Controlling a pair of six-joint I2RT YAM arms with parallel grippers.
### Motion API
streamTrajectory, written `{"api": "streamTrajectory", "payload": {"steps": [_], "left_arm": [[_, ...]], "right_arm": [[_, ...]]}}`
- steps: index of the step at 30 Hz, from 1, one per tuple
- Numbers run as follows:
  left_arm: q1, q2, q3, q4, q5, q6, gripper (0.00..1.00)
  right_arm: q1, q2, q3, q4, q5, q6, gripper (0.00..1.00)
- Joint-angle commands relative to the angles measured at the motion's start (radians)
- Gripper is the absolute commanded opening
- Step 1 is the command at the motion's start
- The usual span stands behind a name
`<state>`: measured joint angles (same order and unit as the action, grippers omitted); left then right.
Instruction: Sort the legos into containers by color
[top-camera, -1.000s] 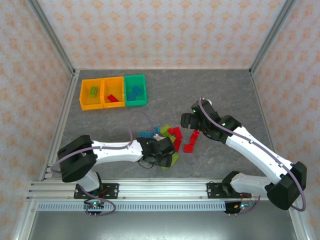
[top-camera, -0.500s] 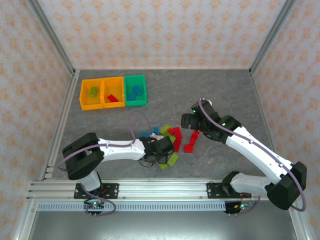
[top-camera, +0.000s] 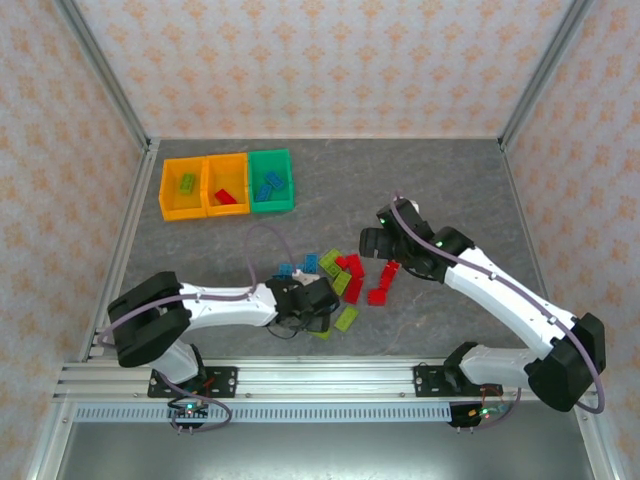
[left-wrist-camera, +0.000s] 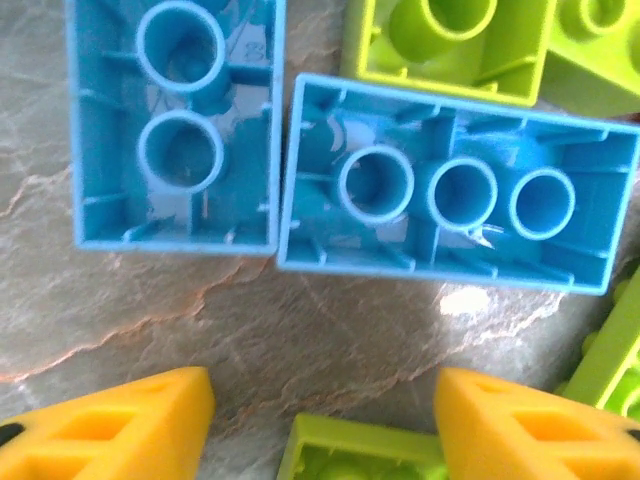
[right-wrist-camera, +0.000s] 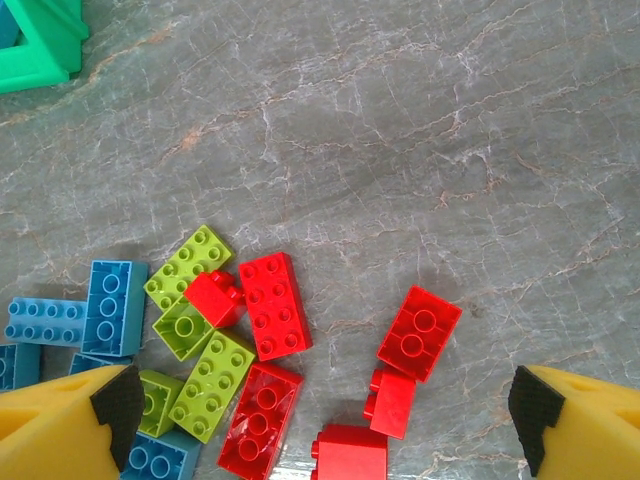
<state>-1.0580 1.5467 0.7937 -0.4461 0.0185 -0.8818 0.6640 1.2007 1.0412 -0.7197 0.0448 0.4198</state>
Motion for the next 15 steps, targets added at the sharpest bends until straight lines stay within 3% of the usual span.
{"api": "streamTrajectory", "payload": {"steps": [1, 7, 15], "left_arm": [[-0.036, -0.051, -0.011, -0.027, -0.002, 0.104, 0.81], [-0.079, 0.027, 0.04, -0.052, -0.007, 0.16, 0.94], [-0.091, 0.097, 0.044, 0.004, 0.063, 0.214, 0.95]], "right_arm": [[-0.003, -0.004, 0.025, -0.027, 0.006, 0.017, 0.96], [-0.004, -0.006, 0.02, -0.026, 0.005, 0.026, 0.96], [-0.003, -0.012, 0.013, -0.032, 0.015, 0.024, 0.96]]}}
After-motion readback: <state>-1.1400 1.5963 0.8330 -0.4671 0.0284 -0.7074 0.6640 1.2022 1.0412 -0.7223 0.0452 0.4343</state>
